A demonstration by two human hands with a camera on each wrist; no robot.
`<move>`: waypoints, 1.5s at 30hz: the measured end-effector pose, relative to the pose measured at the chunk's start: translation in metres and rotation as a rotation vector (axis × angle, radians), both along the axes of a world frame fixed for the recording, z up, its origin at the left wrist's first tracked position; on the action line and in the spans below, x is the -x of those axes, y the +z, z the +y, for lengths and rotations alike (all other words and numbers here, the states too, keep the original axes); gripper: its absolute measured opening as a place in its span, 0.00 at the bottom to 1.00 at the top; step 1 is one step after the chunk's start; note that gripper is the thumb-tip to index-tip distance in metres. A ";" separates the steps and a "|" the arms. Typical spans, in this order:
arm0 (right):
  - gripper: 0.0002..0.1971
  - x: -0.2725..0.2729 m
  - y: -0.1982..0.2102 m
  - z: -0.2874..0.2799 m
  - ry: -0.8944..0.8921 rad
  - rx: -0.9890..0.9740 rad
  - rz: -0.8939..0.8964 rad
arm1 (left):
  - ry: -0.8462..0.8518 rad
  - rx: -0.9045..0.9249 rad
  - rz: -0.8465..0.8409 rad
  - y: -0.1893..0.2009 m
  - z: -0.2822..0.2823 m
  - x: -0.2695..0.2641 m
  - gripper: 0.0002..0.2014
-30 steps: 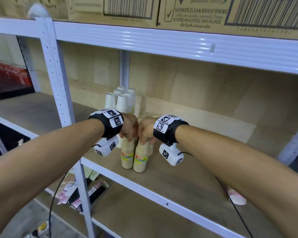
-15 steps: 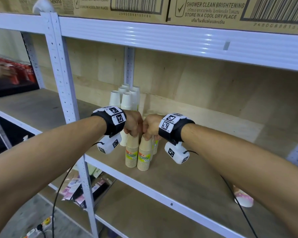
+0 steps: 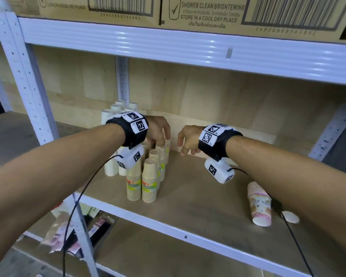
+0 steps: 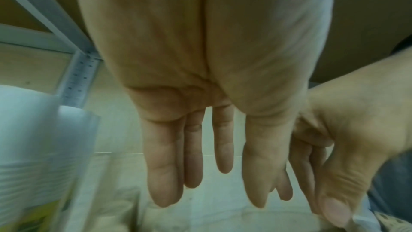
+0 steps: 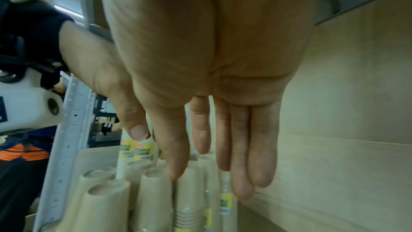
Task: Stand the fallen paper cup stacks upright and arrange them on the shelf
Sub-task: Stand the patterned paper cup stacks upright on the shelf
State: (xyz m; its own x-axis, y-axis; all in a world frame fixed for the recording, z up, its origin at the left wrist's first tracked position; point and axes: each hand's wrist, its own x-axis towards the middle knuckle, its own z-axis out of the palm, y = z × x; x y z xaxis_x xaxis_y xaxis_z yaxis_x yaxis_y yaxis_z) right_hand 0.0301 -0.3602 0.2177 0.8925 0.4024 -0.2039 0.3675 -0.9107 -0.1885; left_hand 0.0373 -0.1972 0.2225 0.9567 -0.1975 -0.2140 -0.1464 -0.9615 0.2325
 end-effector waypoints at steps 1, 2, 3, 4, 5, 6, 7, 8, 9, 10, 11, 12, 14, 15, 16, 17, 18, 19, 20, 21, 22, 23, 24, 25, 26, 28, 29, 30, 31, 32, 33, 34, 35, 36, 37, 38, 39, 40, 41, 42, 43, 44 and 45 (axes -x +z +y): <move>0.17 -0.001 0.001 -0.010 -0.029 -0.002 0.004 | -0.021 0.005 -0.013 0.000 -0.009 -0.004 0.18; 0.17 -0.003 0.002 -0.021 -0.055 -0.005 0.003 | -0.042 0.015 -0.023 0.000 -0.019 -0.008 0.18; 0.18 -0.003 0.003 -0.032 -0.081 -0.009 -0.003 | -0.057 0.024 -0.026 -0.001 -0.029 -0.012 0.18; 0.18 -0.005 0.003 -0.043 -0.110 -0.010 -0.006 | -0.075 0.034 -0.028 -0.002 -0.040 -0.015 0.17; 0.18 -0.006 0.002 -0.055 -0.140 -0.004 -0.007 | -0.096 0.036 -0.032 -0.005 -0.051 -0.018 0.18; 0.19 -0.008 0.001 -0.067 -0.167 0.012 -0.008 | -0.122 0.042 -0.036 -0.008 -0.062 -0.021 0.18; 0.19 -0.007 0.000 -0.078 -0.192 0.028 -0.013 | -0.147 0.038 -0.039 -0.011 -0.073 -0.024 0.19; 0.19 -0.008 -0.003 -0.091 -0.219 0.039 -0.018 | -0.178 0.034 -0.045 -0.014 -0.085 -0.026 0.20; 0.19 -0.008 -0.006 -0.104 -0.255 0.045 -0.021 | -0.206 0.026 -0.050 -0.018 -0.097 -0.029 0.21; 0.18 -0.008 -0.009 -0.117 -0.288 0.050 -0.027 | -0.243 0.022 -0.055 -0.022 -0.107 -0.031 0.22; 0.18 -0.005 -0.012 -0.130 -0.316 0.070 -0.030 | -0.278 0.017 -0.055 -0.025 -0.119 -0.032 0.23; 0.17 -0.004 -0.016 -0.143 -0.345 0.098 -0.033 | -0.318 0.015 -0.056 -0.030 -0.129 -0.034 0.23; 0.16 -0.002 -0.026 -0.172 -0.415 0.129 -0.042 | -0.395 0.007 -0.056 -0.038 -0.151 -0.034 0.25; 0.16 0.000 -0.032 -0.187 -0.462 0.119 -0.047 | -0.430 0.008 -0.057 -0.042 -0.161 -0.033 0.27; 0.16 0.002 -0.038 -0.201 -0.508 0.114 -0.058 | -0.467 0.015 -0.059 -0.046 -0.172 -0.032 0.28; 0.16 0.005 -0.044 -0.214 -0.548 0.114 -0.064 | -0.501 0.020 -0.056 -0.050 -0.182 -0.030 0.29; 0.16 0.007 -0.050 -0.226 -0.589 0.106 -0.064 | -0.542 0.025 -0.053 -0.055 -0.193 -0.029 0.30; 0.16 0.012 -0.055 -0.237 -0.628 0.095 -0.059 | -0.577 0.024 -0.050 -0.060 -0.202 -0.027 0.31; 0.17 0.015 -0.061 -0.247 -0.662 0.079 -0.058 | -0.614 0.017 -0.057 -0.066 -0.212 -0.026 0.32; 0.17 0.019 -0.065 -0.256 -0.690 0.062 -0.058 | -0.649 0.008 -0.071 -0.071 -0.221 -0.024 0.34; 0.18 0.022 -0.071 -0.265 -0.728 0.046 -0.062 | -0.680 0.002 -0.083 -0.077 -0.230 -0.023 0.35; 0.20 0.027 -0.077 -0.274 -0.760 0.029 -0.064 | -0.706 0.001 -0.088 -0.081 -0.238 -0.021 0.36; 0.21 0.031 -0.084 -0.281 -0.801 0.005 -0.063 | -0.732 0.001 -0.090 -0.086 -0.246 -0.019 0.36; 0.23 0.034 -0.093 -0.289 -0.849 -0.038 -0.062 | -0.761 0.008 -0.088 -0.091 -0.253 -0.018 0.35; 0.24 0.037 -0.102 -0.297 -0.891 -0.074 -0.068 | -0.782 0.021 -0.076 -0.097 -0.260 -0.017 0.34; 0.26 0.046 -0.112 -0.304 -0.936 -0.107 -0.068 | -0.810 0.050 -0.048 -0.110 -0.272 -0.017 0.35; 0.26 0.050 -0.116 -0.307 -0.947 -0.121 -0.054 | -0.822 0.051 -0.044 -0.116 -0.276 -0.016 0.36; 0.27 0.054 -0.120 -0.309 -0.972 -0.151 -0.027 | -0.836 0.039 -0.044 -0.120 -0.281 -0.016 0.37; 0.29 0.057 -0.124 -0.310 -0.994 -0.188 -0.014 | -0.852 0.027 -0.049 -0.125 -0.285 -0.016 0.37; 0.33 0.059 -0.130 -0.310 -1.024 -0.229 -0.012 | -0.864 0.013 -0.043 -0.129 -0.289 -0.017 0.38; 0.36 0.059 -0.136 -0.312 -1.058 -0.274 -0.030 | -0.877 0.005 -0.033 -0.131 -0.292 -0.017 0.38; 0.38 0.059 -0.142 -0.313 -1.096 -0.312 -0.052 | -0.886 -0.005 -0.024 -0.134 -0.296 -0.017 0.39; 0.39 0.057 -0.149 -0.314 -1.125 -0.332 -0.077 | -0.906 -0.015 -0.025 -0.136 -0.299 -0.018 0.39; 0.41 0.055 -0.155 -0.314 -1.154 -0.334 -0.087 | -0.933 -0.026 -0.029 -0.140 -0.302 -0.019 0.39; 0.44 0.053 -0.159 -0.314 -1.171 -0.338 -0.089 | -0.960 -0.043 -0.045 -0.144 -0.305 -0.020 0.39; 0.47 0.051 -0.164 -0.314 -1.179 -0.341 -0.088 | -0.980 -0.050 -0.067 -0.148 -0.307 -0.021 0.37; 0.49 0.049 -0.169 -0.314 -1.183 -0.344 -0.085 | -0.996 -0.059 -0.090 -0.152 -0.309 -0.022 0.36; 0.51 0.047 -0.173 -0.314 -1.185 -0.341 -0.086 | -1.010 -0.072 -0.108 -0.156 -0.311 -0.023 0.35; 0.52 0.046 -0.177 -0.315 -1.187 -0.334 -0.087 | -1.024 -0.092 -0.125 -0.160 -0.313 -0.023 0.35; 0.51 0.044 -0.181 -0.316 -1.198 -0.330 -0.084 | -1.032 -0.114 -0.140 -0.164 -0.315 -0.025 0.35; 0.49 0.043 -0.185 -0.317 -1.204 -0.332 -0.083 | -1.039 -0.145 -0.160 -0.167 -0.316 -0.025 0.35; 0.46 0.043 -0.187 -0.317 -1.208 -0.331 -0.090 | -1.051 -0.170 -0.181 -0.170 -0.317 -0.027 0.36; 0.44 0.043 -0.190 -0.318 -1.211 -0.330 -0.102 | -1.065 -0.193 -0.205 -0.172 -0.318 -0.028 0.36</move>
State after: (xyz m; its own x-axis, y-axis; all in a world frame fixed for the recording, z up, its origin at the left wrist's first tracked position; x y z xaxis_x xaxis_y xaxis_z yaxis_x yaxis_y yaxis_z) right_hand -0.0133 -0.6781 0.0280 0.7294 -0.6654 -0.1587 -0.6431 -0.5881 -0.4904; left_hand 0.0655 -0.5155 0.0504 0.3375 -0.9226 -0.1867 -0.9407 -0.3377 -0.0317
